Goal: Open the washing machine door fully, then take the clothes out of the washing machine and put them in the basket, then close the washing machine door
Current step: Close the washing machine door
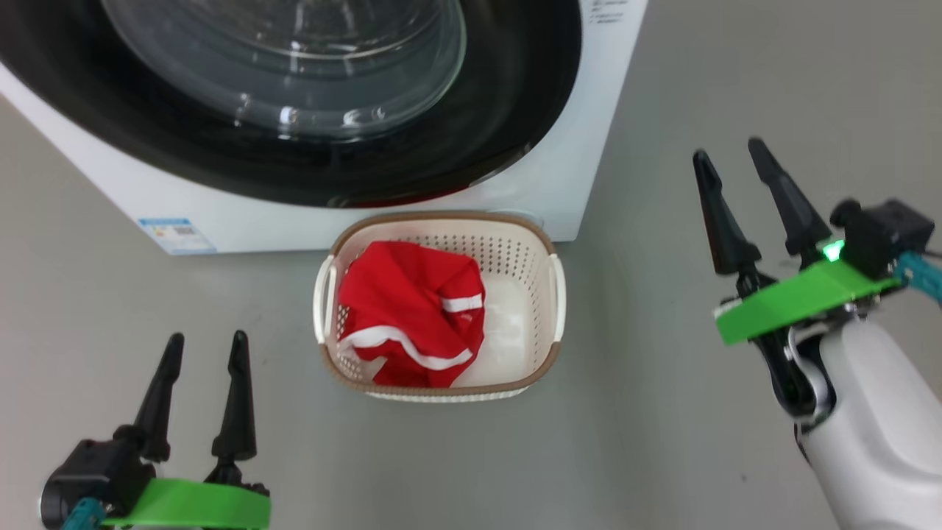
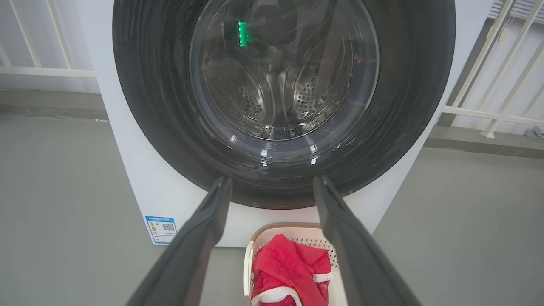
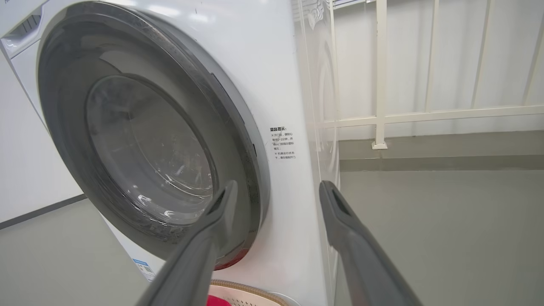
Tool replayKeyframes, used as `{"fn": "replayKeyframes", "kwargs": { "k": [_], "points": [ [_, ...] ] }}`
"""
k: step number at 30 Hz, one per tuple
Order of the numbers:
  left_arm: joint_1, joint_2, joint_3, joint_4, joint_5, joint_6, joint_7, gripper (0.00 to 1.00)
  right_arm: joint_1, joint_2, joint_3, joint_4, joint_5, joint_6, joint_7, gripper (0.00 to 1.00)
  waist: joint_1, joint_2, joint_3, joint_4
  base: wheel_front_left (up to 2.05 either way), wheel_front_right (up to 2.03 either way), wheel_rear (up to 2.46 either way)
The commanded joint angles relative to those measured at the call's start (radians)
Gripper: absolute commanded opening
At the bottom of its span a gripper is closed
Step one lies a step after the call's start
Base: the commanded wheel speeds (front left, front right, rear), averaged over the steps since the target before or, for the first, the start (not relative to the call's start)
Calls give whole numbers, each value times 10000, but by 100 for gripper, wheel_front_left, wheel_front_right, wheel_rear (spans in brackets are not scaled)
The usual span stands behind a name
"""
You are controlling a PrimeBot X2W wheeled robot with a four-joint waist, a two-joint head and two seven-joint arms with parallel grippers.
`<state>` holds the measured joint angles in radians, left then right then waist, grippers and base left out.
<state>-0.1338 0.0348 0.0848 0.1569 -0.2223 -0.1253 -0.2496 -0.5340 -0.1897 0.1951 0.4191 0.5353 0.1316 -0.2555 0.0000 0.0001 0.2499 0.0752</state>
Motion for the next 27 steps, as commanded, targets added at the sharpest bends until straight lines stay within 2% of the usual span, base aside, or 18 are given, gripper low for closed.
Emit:
{"fn": "replayKeyframes", "kwargs": {
  "k": [1,8,12,21,27],
  "points": [
    [191,158,380,-333,-53,-54,-122,100,537,168,-111,-591,-284,-9,-63,100,0,-1,-584,-536,0,0,0],
    [729,156,556,-454,169,-54,-122,100,2126,409,-1220,-2172,-1043,-9,-63,100,0,-1,-1307,-864,0,0,0],
    [984,156,564,-536,259,-54,-122,100,3035,465,-1653,-2672,-1149,-9,-63,100,0,-1,-1735,-920,0,0,0],
    [1561,161,726,-1375,451,-54,-122,100,4709,166,-1960,-2534,-765,-9,-63,100,0,-1,-2258,-958,0,0,0],
    [1858,158,834,-1486,504,-54,-122,100,5218,151,-2042,-2545,-628,-9,-63,100,0,-1,-2363,-989,0,0,0]
  ]
}}
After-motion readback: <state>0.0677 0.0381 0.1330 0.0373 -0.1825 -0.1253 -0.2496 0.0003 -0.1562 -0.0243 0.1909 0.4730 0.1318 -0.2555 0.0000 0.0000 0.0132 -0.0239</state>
